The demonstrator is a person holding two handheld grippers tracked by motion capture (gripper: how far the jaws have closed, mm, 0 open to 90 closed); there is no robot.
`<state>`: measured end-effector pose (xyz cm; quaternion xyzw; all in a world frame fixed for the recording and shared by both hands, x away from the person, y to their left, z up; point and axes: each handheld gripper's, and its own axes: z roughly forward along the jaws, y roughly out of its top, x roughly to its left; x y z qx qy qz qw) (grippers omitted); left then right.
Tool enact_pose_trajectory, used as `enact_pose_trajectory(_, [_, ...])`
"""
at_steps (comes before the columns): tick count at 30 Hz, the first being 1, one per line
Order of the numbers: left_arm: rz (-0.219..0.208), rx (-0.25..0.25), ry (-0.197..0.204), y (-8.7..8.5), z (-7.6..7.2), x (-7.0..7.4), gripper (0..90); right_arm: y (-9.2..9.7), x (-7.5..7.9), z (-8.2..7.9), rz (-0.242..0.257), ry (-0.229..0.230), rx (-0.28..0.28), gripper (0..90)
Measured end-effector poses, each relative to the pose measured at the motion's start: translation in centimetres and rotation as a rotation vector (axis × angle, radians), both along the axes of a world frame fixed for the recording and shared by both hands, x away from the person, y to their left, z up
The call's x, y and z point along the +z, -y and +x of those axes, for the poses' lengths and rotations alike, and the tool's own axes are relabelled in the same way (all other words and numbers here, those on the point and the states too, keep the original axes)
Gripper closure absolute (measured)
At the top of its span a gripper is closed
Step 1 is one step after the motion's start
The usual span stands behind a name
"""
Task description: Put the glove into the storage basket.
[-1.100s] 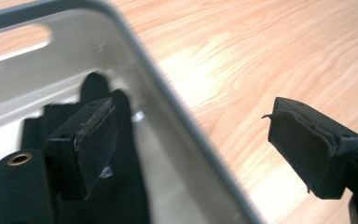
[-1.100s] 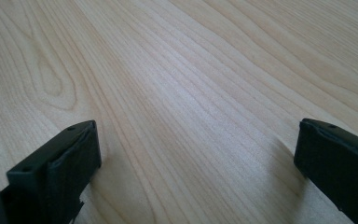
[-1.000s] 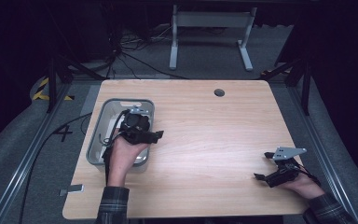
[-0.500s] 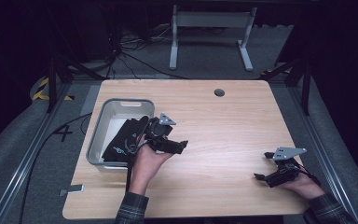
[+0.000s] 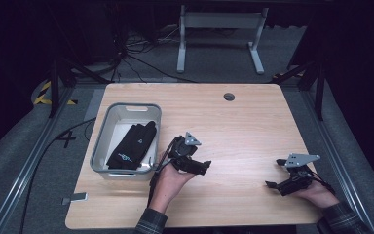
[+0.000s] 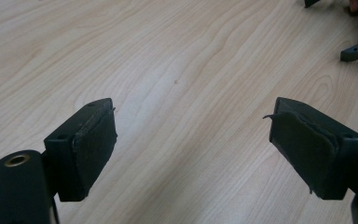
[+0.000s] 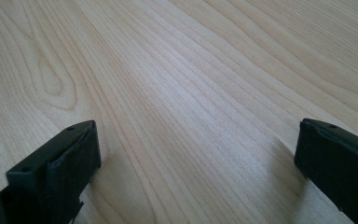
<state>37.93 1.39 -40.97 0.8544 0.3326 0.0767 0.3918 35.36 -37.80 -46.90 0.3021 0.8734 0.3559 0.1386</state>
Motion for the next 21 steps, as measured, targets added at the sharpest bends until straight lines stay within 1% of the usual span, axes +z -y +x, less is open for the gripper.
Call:
enact_pose_trajectory(3, [0.012, -0.005, 0.004, 0.5, -0.3, -0.5, 15.3, 0.0, 0.0, 0.0, 0.0, 0.001, 0.0, 0.7])
enact_pose_trajectory(5, [0.008, -0.006, 0.006, 0.7, -0.4, -0.7, 15.2, 0.0, 0.0, 0.0, 0.0, 0.001, 0.0, 0.7])
enact_pose_trajectory(7, [0.004, -0.012, 0.007, 1.3, -0.7, -1.4, 15.2, 0.0, 0.0, 0.0, 0.0, 0.0, -0.001, 0.7])
enact_pose_trajectory(11, [0.024, -0.034, -0.007, 2.3, -1.2, -2.5, 15.2, 0.0, 0.0, 0.0, 0.0, 0.0, -0.001, 0.6])
enact_pose_trajectory(12, [0.036, -0.041, -0.017, 2.5, -1.3, -2.7, 15.0, 0.0, 0.0, 0.0, -0.001, 0.001, 0.0, 0.6])
enact_pose_trajectory(15, [0.041, -0.048, -0.017, 3.0, -1.5, -3.2, 14.8, 0.0, 0.0, 0.0, -0.001, 0.002, 0.0, 0.5])
enact_pose_trajectory(16, [0.053, -0.058, -0.017, 3.1, -1.6, -3.4, 14.7, 0.0, 0.0, 0.0, -0.001, 0.002, 0.0, 0.5])
enact_pose_trajectory(17, [0.061, -0.059, -0.014, 3.5, -1.9, -4.0, 14.6, 0.0, 0.0, 0.0, -0.001, 0.002, 0.0, 0.5])
enact_pose_trajectory(18, [0.07, -0.065, -0.02, 3.6, -2.0, -4.2, 14.6, 0.0, 0.0, 0.0, -0.001, 0.002, 0.0, 0.5])
enact_pose_trajectory(19, [0.07, -0.065, -0.02, 3.6, -2.0, -4.2, 14.5, 0.0, 0.0, 0.0, -0.001, 0.002, 0.0, 0.5])
enact_pose_trajectory(21, [0.073, -0.063, -0.019, 4.0, -2.2, -4.8, 14.2, 0.0, 0.0, 0.0, -0.001, 0.002, 0.0, 0.5])
